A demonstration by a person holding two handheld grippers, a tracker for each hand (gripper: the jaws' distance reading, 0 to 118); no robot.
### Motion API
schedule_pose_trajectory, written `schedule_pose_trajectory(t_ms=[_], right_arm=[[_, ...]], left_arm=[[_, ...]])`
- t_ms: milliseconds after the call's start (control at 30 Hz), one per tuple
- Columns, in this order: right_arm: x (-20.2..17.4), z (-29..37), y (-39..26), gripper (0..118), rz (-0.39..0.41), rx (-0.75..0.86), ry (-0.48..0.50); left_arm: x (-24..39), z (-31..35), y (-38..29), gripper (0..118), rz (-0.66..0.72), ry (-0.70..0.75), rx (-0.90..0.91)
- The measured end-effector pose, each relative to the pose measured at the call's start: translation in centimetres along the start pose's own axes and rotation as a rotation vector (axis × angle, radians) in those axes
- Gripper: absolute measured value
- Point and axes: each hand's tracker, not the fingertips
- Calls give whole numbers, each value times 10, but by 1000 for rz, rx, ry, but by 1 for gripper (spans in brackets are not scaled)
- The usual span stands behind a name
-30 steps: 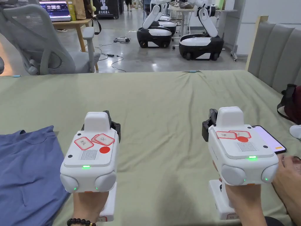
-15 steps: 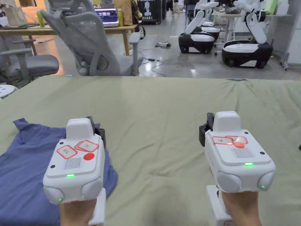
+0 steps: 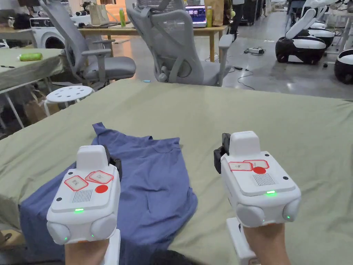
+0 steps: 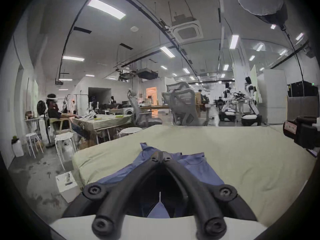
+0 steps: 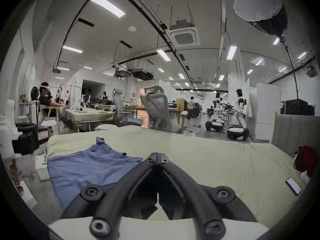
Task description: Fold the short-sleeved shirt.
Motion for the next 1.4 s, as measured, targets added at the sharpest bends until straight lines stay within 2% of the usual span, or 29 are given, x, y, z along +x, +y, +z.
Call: schedule_pose_trajectory(t_ms=[133, 200, 267, 300, 367, 433, 467, 533, 600, 733, 833, 900, 933, 967, 1000, 1067, 1133, 1200, 1400], right_arm=[[8, -6, -5, 0, -7, -20, -12], [11, -11, -8, 0, -20, -34, -19], [10, -11, -8, 0, -21, -42, -27], [11, -14, -9, 0, -18, -45, -27], [12, -18, -11, 0, -11, -52, -30], [14, -26, -15, 0, -13, -59, -29], [14, -30, -17, 0, -14, -66, -33], [14, -41, -22, 0, -19, -80, -37], [16, -52, -28, 0, -28, -101, -33], [18, -66, -38, 0, -30, -120, -38], [21, -74, -45, 0, -43, -130, -44], [23, -77, -48, 0, -42, -141, -44], [23, -78, -50, 0, -38, -148, -47], [24, -79, -51, 0, -34, -154, -47], [24, -78, -52, 0, -31, -157, -49], [25, -79, -54, 0, -34, -165, -50], [24, -77, -55, 0, -41, -169, -47], [24, -76, -56, 0, -40, -170, -39], [37, -65, -52, 0, -43, -158, -53]], left_arm=[[14, -23, 1, 0, 22, -56, -87], [21, -47, 7, 0, 30, -122, -148], [30, -79, 13, 0, -19, -162, -214], [32, -98, 14, 4, -16, -188, -232], [35, -139, 16, 45, 33, -271, -327], [40, -188, 9, 104, 11, -331, -467], [45, -208, 2, 118, -9, -341, -508], [53, -237, -12, 114, -59, -333, -503], [64, -246, -24, 114, -109, -324, -578], [70, -268, -49, 111, -97, -328, -696], [75, -273, -65, 96, -57, -337, -763], [81, -274, -82, 102, -68, -331, -824], [81, -266, -76, 99, -67, -339, -753], [81, -277, -71, 90, -77, -339, -796], [79, -275, -67, 73, -74, -341, -800], [75, -265, -59, 6, -79, -336, -744], [70, -274, -55, 3, -86, -254, -729], [64, -269, -54, 3, -13, -304, -735], [49, -275, -35, 3, 29, -344, -597]])
